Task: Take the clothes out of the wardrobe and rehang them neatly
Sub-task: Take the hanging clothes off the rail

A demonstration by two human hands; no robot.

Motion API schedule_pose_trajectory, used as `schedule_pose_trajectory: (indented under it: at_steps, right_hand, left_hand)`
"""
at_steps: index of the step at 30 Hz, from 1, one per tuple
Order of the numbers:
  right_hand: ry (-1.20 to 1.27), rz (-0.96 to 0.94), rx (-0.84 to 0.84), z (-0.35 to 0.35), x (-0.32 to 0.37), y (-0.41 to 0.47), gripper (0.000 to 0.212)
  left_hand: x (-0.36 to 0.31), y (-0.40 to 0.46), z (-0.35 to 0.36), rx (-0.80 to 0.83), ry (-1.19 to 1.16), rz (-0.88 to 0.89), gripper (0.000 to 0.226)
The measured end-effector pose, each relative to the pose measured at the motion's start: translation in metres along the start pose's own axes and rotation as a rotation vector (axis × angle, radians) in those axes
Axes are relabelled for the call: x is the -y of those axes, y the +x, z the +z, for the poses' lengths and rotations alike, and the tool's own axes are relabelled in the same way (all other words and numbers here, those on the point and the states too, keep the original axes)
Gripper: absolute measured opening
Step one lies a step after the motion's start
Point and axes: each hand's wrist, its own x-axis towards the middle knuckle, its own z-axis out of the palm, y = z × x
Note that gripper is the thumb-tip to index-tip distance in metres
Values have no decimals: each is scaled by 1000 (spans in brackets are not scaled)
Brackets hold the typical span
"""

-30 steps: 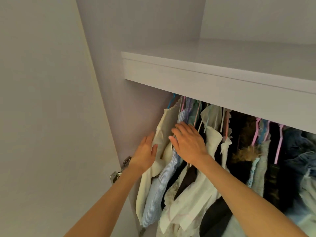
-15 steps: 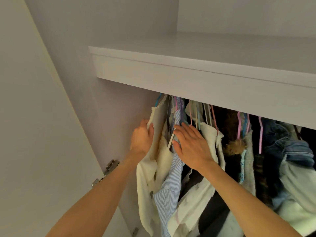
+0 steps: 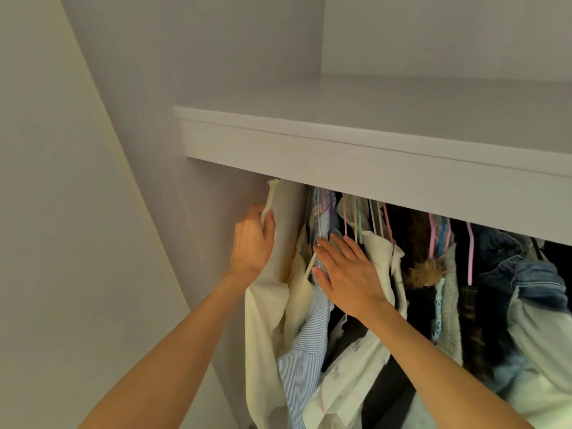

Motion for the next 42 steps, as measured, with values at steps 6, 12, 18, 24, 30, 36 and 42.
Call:
schedule_pose_trajectory:
  at_steps: [6, 12, 18, 24, 30, 36, 42]
  right_hand:
    - [16, -17, -35, 0, 6, 1, 50]
    - [32, -22, -69, -4, 9, 0, 50]
    - [125, 18, -108, -11, 23, -4, 48]
    - [275, 50, -88, -20, 31, -5, 55]
    - [403, -56, 8, -28, 33, -6, 72]
    - [201, -121, -13, -19, 27, -3, 64]
    - [245, -39, 5, -14, 47, -12, 63]
  left_hand:
    - [12, -49, -9, -13, -4, -49, 22]
    - [15, -55, -31, -62, 49, -54, 24]
    - [22, -79, -35, -24, 49, -90, 17]
    - [28, -101, -45, -17, 4, -125, 8]
    - [31, -116, -55, -6, 16, -122, 9]
    - [47, -138, -66, -17, 55, -150, 12]
    - [56, -146, -76, 13, 41, -129, 9]
